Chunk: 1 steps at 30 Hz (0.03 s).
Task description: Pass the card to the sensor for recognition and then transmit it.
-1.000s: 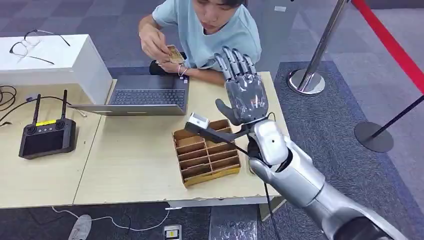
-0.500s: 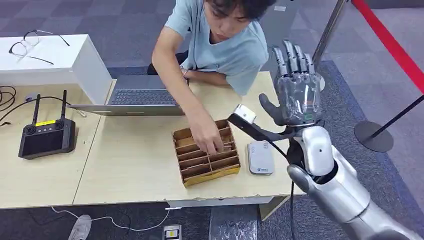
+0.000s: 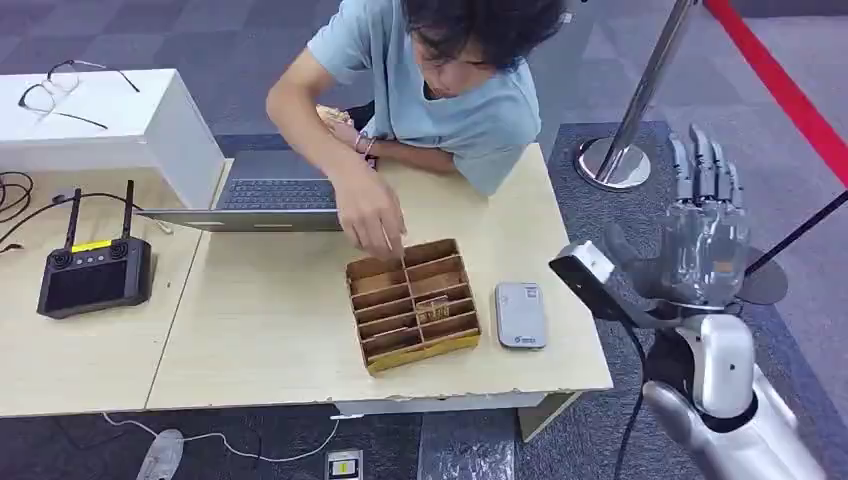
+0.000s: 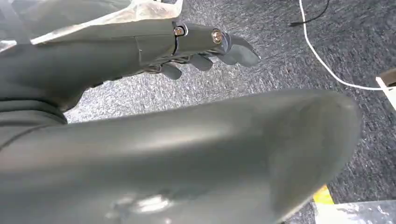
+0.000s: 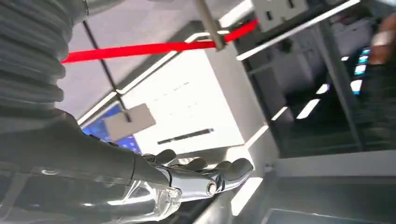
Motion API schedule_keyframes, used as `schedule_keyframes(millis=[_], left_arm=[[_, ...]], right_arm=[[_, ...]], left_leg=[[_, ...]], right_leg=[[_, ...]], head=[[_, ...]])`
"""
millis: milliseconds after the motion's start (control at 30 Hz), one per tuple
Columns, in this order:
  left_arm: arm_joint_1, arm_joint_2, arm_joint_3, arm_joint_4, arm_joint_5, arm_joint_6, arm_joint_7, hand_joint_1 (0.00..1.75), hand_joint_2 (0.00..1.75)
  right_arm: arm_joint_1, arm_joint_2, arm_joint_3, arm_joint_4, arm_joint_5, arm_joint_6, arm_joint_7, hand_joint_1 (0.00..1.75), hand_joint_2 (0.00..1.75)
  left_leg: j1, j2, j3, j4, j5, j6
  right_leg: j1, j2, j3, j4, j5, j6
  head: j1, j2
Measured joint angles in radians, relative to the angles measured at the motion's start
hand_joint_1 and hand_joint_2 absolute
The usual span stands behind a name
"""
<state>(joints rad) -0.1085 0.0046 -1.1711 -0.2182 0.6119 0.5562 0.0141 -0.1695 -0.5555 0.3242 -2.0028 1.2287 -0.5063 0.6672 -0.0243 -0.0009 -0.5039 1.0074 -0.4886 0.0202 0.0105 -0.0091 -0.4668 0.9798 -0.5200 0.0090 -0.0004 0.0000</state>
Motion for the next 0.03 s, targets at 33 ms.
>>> schedule_keyframes(millis=[33], left_arm=[[0.0, 0.0, 0.002, 0.0, 0.0, 0.0, 0.0, 0.0, 0.0]], right_arm=[[0.022, -0.003, -0.017, -0.004, -0.001, -0.008, 0.0, 0.0, 1.75]], left_leg=[[0.0, 0.0, 0.0, 0.0, 0.0, 0.0]], right_leg=[[0.0, 0.0, 0.0, 0.0, 0.0, 0.0]], head=[[0.0, 0.0]])
